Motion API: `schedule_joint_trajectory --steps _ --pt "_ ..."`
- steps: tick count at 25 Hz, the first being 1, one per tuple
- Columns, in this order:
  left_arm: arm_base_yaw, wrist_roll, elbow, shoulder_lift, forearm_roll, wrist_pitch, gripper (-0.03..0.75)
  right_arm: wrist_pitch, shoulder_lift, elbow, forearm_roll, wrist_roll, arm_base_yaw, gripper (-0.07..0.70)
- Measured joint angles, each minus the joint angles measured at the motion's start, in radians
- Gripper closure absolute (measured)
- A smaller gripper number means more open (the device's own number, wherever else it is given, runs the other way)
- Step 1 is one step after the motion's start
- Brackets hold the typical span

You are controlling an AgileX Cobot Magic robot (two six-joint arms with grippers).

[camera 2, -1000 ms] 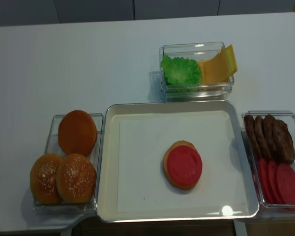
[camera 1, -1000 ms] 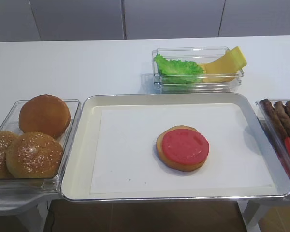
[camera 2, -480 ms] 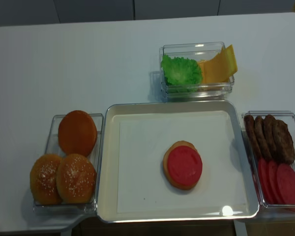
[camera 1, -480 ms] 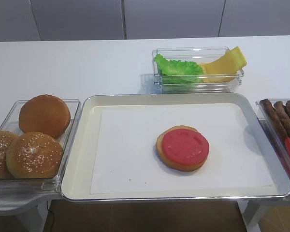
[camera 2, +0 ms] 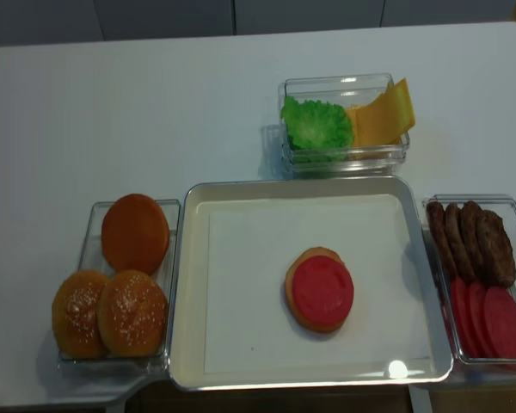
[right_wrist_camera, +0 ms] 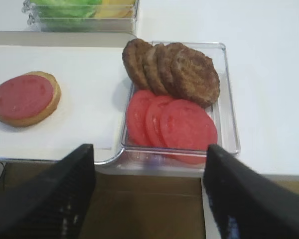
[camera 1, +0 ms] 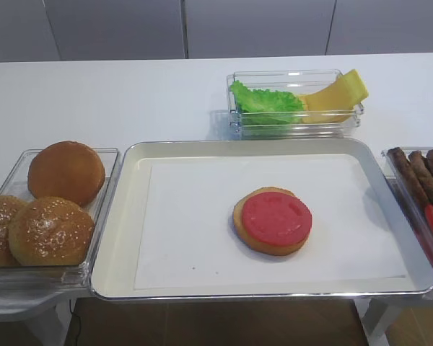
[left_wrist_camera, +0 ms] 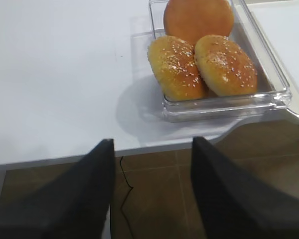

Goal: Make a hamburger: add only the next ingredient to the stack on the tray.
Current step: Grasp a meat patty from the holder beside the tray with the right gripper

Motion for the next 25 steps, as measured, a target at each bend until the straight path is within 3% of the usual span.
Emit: schedule_joint_trajectory --steps 12,20,25 --pt "0.0 0.0 0.0 0.0 0.0 0.0 0.346 -0.264 0.501 -0.177 0.054 0.0 0.0 0.119" --pt "0.0 0.0 0.0 0.0 0.0 0.0 0.346 -0.288 0.84 -0.337 0.124 -0.08 0.008 0.119" --pt "0.0 0.0 0.0 0.0 0.0 0.0 0.346 -0.228 1.055 -0.455 0.029 -0.049 0.12 0.118"
